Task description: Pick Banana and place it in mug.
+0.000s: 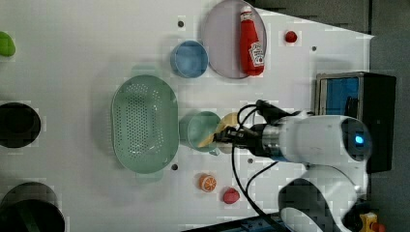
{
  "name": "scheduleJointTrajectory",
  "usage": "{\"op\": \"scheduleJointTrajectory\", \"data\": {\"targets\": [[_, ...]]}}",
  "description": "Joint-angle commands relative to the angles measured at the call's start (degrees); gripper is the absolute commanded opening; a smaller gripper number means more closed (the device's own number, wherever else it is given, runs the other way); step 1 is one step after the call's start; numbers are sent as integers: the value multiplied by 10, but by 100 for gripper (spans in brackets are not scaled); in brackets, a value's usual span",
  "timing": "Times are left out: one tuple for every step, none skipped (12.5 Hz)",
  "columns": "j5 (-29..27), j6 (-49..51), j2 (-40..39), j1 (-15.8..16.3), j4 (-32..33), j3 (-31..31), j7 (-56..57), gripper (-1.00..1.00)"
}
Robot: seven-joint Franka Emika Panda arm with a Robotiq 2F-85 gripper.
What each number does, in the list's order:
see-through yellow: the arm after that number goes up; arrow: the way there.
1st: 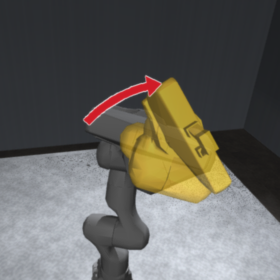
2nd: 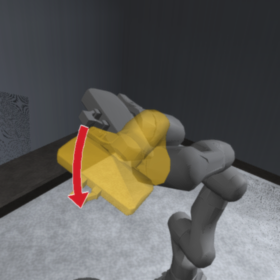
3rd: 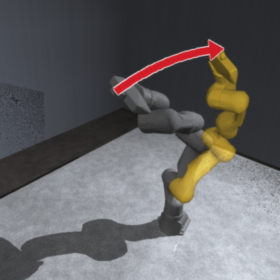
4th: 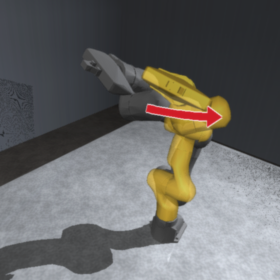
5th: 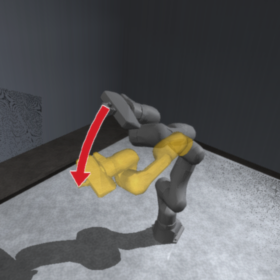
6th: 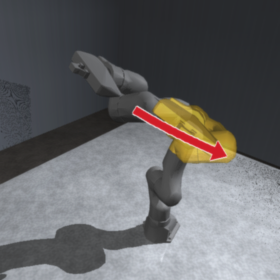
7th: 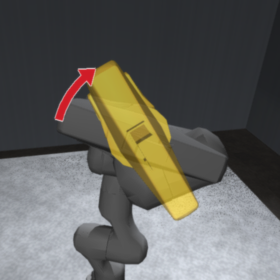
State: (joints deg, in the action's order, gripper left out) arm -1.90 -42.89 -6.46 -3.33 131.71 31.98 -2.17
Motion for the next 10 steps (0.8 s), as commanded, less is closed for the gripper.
{"op": "scheduleJointTrajectory", "data": {"targets": [[19, -10, -24, -10, -3, 5, -79, -17], [25, -14, -31, -10, 1, 5, -93, 6], [30, -19, -37, -10, 3, 5, -95, 30], [32, -36, -39, -10, 3, 5, -95, 50], [34, -47, -40, -10, 4, 3, -95, 73], [34, -48, -40, -10, 5, 1, -95, 95], [34, -54, -35, -11, 0, -3, -95, 100], [33, -52, -26, -13, -7, -8, -95, 100], [32, -44, -11, -17, -15, -15, -96, 100], [32, -16, 15, -22, -28, -28, -95, 100]]}}
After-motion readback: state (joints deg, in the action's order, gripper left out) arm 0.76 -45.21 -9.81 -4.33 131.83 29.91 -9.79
